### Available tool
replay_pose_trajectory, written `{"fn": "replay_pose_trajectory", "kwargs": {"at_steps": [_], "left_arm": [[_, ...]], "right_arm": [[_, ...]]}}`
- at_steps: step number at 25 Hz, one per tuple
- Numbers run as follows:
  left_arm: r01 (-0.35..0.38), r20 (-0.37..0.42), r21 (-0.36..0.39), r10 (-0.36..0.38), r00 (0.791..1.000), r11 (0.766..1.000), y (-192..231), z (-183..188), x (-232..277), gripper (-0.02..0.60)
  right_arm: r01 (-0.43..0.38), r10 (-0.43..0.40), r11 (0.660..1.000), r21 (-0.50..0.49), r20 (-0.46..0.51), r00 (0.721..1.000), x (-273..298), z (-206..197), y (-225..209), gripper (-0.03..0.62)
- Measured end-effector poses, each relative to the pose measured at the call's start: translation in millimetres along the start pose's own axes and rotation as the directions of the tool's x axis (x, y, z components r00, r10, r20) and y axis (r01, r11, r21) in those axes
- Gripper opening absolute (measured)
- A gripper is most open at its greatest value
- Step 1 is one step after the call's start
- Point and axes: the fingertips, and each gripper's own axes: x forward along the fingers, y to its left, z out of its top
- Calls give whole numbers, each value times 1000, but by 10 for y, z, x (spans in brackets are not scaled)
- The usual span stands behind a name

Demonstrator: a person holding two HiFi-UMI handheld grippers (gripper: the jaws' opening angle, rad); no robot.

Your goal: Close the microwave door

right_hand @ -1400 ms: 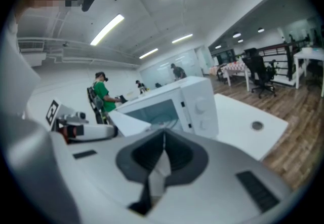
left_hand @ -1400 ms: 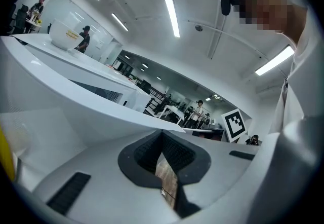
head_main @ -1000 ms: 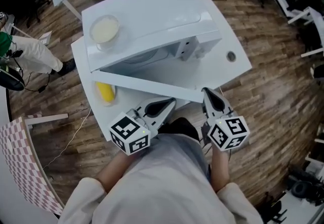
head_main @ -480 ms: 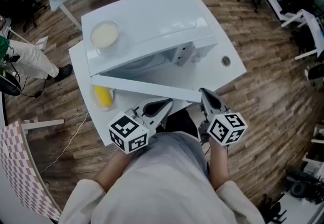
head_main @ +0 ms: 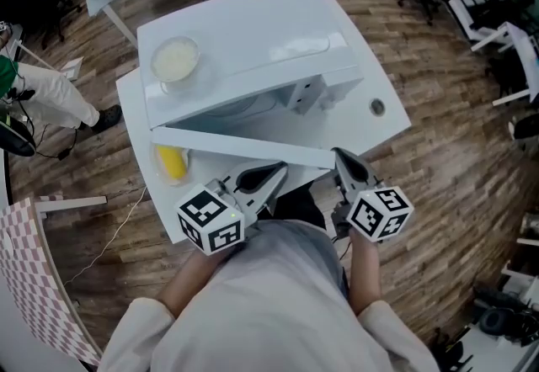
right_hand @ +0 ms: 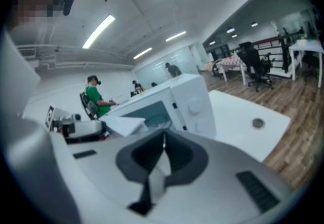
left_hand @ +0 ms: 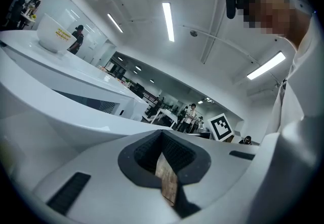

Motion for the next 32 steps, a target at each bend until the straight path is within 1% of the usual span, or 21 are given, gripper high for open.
{"fn": "replay_pose_trajectory", "kwargs": {"at_steps": [4,11,14,20,22,25,28,32], "left_arm": [[-28,-25,1,28,999,1000,93,-65,28,12],[-69,1,-40,69,998,997,223,-30,34,12],[-70,14,-64,71,997,996,243,-15,59,12],[-78,36,-89,81,996,993,288,28,100,12],[-88,39,-82,92,995,993,312,42,119,12],[-108,28,-43,109,994,993,338,56,146,12],[-93,34,-50,95,995,994,331,97,179,12],[-94,29,-42,95,995,995,336,116,236,12]], "right_arm": [[-5,5,1000,-1,-7,1000,8,10,-21,23],[-22,22,1000,-7,-17,1000,23,46,-48,23],[-28,28,1000,-12,-21,999,28,54,-71,23],[-42,42,999,-12,-12,999,-1,119,-74,23],[-42,42,999,-18,-8,999,-25,144,-81,23],[-30,30,999,-29,4,1000,-60,166,-99,23],[-17,17,998,-65,5,1000,-77,180,-88,23],[-12,12,993,-114,-7,1000,-75,172,-30,23]]}}
